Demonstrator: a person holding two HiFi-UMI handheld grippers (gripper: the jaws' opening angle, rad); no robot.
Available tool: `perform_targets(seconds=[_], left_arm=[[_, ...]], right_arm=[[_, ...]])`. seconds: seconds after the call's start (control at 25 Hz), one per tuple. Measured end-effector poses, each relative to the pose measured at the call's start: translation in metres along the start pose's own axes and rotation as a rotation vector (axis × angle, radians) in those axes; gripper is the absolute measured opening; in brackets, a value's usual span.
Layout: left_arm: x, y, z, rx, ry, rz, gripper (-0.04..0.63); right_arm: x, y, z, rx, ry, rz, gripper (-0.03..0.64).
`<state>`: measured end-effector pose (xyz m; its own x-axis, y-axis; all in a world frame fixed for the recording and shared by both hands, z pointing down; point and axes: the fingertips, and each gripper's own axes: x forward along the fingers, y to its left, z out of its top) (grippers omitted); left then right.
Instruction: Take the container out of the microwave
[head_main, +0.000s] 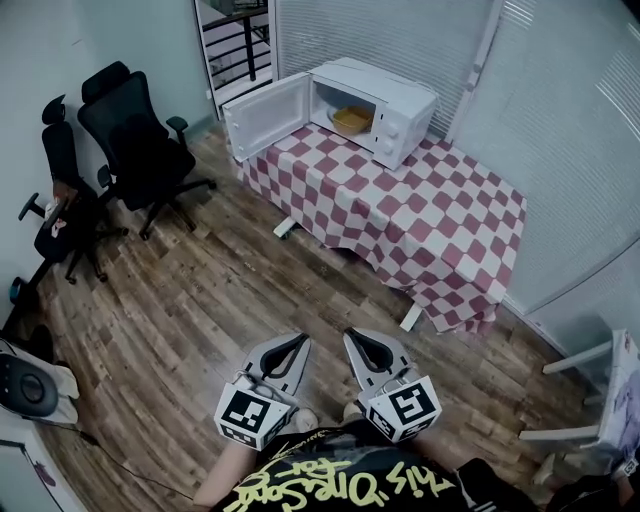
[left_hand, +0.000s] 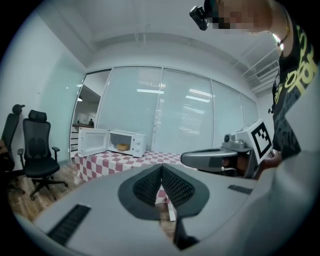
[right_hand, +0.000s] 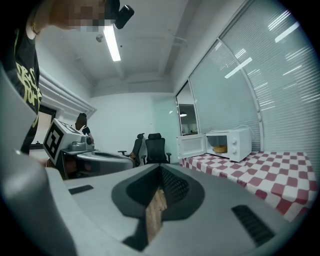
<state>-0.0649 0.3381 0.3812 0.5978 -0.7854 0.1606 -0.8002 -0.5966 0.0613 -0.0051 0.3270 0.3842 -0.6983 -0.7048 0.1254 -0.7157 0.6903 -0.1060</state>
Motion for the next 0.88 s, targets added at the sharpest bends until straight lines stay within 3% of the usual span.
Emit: perform_targets(seconds=[0.36,0.56,0.88], left_arm=[[-0.008,0.012,-0.014,-0.028,0.002,-0.025,0.008],[0.013,0.022,-0.014,-0.024,0.015,-0.025,0.008],[0.076,0.054,0.006,-0.007,0.007,-0.012,0.008]], right_arm=[[0.004,0.009,-0.011,-0.011,-0.012,-0.032,0.009],[0.018,-0.016,-0.011,0.029,0.006,-0.057,0.009],[0.064,-0.068,-0.003,0.043,0.0,-0.017,0.009]])
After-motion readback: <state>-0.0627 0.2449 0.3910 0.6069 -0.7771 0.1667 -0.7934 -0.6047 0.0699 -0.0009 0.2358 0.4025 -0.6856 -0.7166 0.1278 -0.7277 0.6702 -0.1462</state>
